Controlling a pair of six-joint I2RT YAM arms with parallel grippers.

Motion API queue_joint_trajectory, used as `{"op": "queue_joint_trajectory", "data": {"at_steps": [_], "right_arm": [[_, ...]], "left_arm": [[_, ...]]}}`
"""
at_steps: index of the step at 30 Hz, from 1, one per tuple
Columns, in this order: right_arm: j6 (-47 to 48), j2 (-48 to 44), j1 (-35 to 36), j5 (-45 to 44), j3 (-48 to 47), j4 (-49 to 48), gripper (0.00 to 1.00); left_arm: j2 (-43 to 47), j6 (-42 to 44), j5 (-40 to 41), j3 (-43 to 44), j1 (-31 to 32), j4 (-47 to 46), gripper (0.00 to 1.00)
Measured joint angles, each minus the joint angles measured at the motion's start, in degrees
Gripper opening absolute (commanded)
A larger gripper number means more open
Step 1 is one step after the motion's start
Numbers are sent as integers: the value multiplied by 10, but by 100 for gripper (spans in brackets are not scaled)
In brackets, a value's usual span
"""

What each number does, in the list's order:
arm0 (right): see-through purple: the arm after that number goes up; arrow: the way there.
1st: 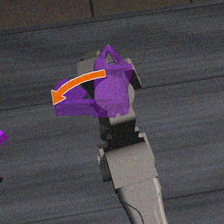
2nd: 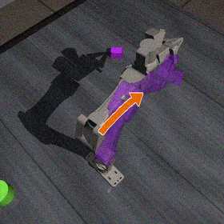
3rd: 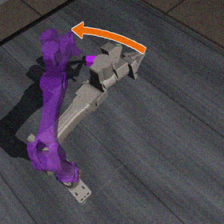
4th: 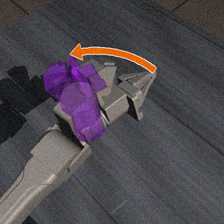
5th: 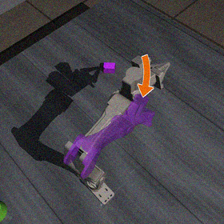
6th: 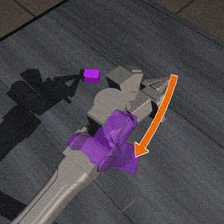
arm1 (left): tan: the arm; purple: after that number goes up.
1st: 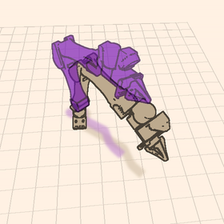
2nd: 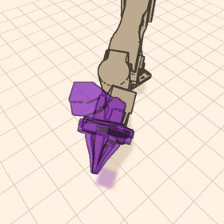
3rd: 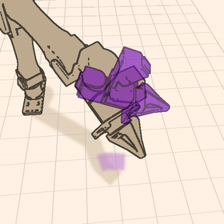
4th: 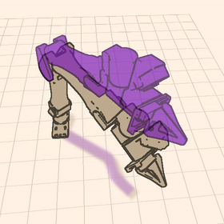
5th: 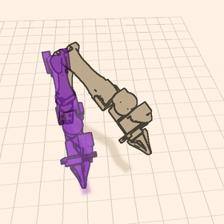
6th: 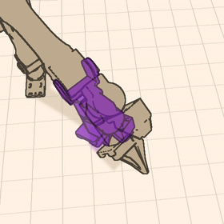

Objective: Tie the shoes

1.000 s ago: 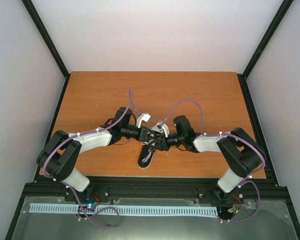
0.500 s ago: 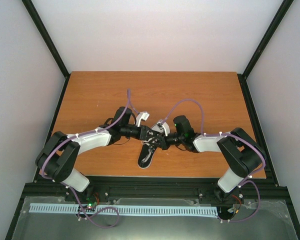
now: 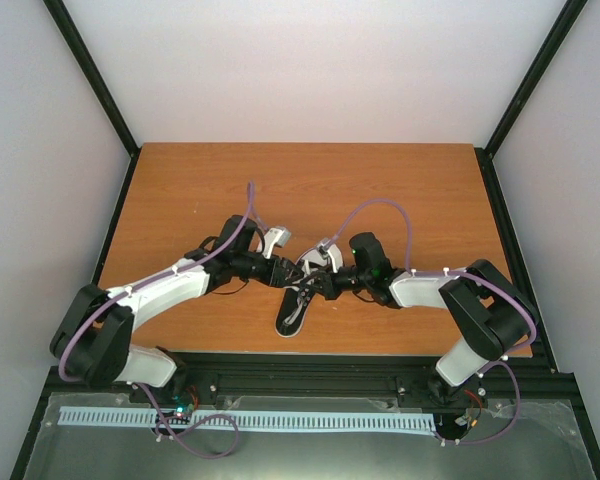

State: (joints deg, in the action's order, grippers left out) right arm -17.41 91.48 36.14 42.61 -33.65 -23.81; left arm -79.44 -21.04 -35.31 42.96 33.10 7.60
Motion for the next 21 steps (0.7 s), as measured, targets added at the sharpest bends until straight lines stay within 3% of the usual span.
{"op": "queue_joint_trajectory", "data": {"at_steps": [2, 6, 11, 16, 21], "right_arm": [[0, 0, 0, -1, 1, 0, 3], [-5, -8, 0, -4, 6, 0, 3], [-15, -18, -1, -12, 11, 0, 3], [-34, -24, -4, -13, 15, 0, 3], [-47, -26, -8, -13, 17, 0, 3]], "left_arm": [[16, 14, 34, 3, 0, 28, 63], [53, 33, 104, 6, 0, 62, 64], [92, 44, 187, -2, 6, 59, 54], [155, 62, 151, -71, 36, -26, 40], [123, 87, 113, -86, 47, -66, 34]]}}
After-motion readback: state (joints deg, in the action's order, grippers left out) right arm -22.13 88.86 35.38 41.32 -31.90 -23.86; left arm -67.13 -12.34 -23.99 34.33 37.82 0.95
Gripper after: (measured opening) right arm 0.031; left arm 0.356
